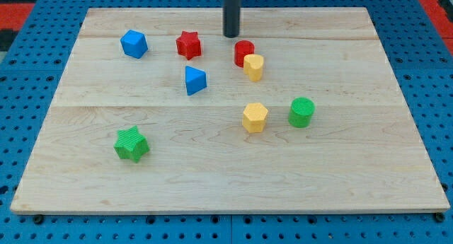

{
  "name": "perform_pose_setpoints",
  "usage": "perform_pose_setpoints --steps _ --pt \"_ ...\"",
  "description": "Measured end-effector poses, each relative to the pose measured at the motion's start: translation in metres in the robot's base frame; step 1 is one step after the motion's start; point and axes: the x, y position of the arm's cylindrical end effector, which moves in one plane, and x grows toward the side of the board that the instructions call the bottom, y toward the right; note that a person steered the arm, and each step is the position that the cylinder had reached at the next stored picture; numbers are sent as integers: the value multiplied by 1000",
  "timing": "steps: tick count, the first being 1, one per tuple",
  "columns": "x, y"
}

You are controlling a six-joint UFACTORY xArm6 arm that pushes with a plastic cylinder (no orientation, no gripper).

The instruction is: Move the red star into the red circle

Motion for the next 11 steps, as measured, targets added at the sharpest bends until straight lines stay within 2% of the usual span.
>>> perform_pose_setpoints --steps 2,5,6,7,8,10,11 --pt "-24 -98" --pt "28 -63" --pt "31 -49" --pt "46 -125" --pt "59 -116" --pt "59 -16" --pt "59 14"
